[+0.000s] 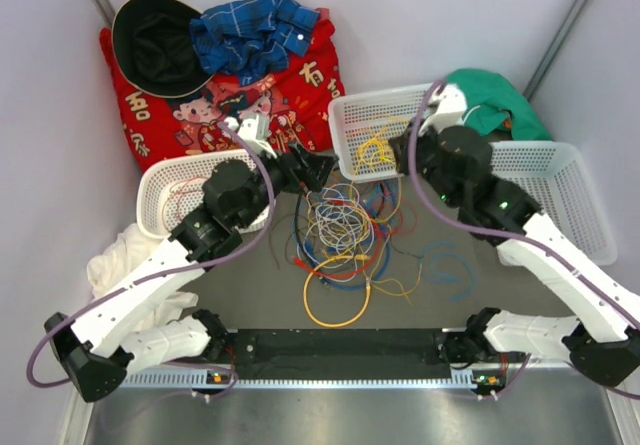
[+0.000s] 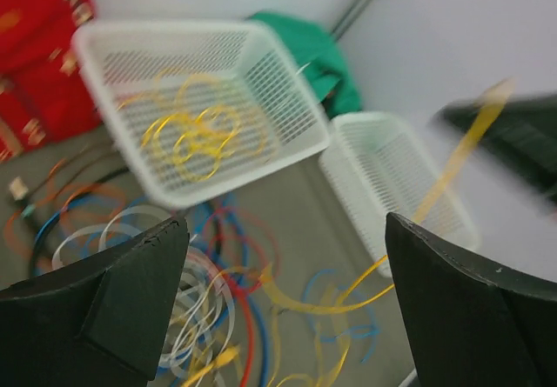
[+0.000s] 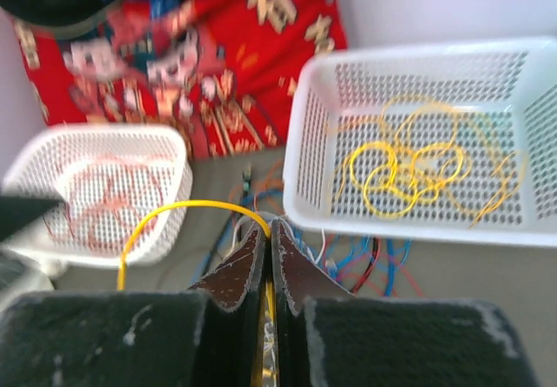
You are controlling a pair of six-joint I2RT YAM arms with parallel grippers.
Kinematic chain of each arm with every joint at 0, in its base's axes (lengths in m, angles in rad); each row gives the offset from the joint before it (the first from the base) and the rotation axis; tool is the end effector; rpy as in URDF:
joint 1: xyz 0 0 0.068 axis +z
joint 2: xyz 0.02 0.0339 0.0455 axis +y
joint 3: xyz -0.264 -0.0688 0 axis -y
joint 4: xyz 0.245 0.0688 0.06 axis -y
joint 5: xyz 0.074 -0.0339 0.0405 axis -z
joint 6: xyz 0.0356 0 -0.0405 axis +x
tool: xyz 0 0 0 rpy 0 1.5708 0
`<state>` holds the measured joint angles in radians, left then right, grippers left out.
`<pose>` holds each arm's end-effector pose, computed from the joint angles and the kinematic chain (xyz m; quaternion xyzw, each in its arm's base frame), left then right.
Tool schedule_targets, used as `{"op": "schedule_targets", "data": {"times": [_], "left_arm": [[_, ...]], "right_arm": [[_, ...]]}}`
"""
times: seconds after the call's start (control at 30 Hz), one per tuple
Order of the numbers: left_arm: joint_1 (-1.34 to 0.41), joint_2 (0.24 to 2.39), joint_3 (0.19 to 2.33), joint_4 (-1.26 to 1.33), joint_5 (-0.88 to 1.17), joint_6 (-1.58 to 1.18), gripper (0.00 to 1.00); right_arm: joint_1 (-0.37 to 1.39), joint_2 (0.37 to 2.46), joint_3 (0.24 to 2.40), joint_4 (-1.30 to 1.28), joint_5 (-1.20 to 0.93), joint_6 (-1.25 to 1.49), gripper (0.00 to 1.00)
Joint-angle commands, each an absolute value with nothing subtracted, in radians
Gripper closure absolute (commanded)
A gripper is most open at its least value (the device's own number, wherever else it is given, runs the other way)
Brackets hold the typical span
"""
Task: Untangle the cables
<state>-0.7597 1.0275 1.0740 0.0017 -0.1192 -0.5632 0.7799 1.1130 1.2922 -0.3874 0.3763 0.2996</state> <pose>0.1731 -0.1586 0.4161 0.0246 0.6895 -0.4115 0.5955 0.1788 0.1584 0.4309 -0.0671 0.7692 0.1933 0.6054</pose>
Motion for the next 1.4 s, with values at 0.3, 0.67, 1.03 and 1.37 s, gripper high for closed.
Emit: {"op": "schedule_targets", "data": {"times": [0.3, 0.67, 1.03, 1.37], "left_arm": [[-0.759, 0.822, 0.853, -0.336, -0.400, -0.722, 0.01], [-0.759, 0.701, 0.730, -0.377, -0.408, -0.796, 0.01], [-0.759, 0.735, 0.664, -0.328, -0.385, -0.815, 0.01], [-0.759, 0.756, 0.673, -0.316, -0.387, -0.796, 0.01]], "right_arm": [[0.543, 1.420, 1.695, -0.500, 0.356, 0.337, 1.00], [0.379, 1.658, 1.842, -0.479, 0.314, 0.348, 1.00], [0.316, 1.836, 1.878, -0.456, 0.278, 0.362, 1.00], [0.389, 1.685, 1.669, -0.413, 0.308, 0.379, 0.08]]}}
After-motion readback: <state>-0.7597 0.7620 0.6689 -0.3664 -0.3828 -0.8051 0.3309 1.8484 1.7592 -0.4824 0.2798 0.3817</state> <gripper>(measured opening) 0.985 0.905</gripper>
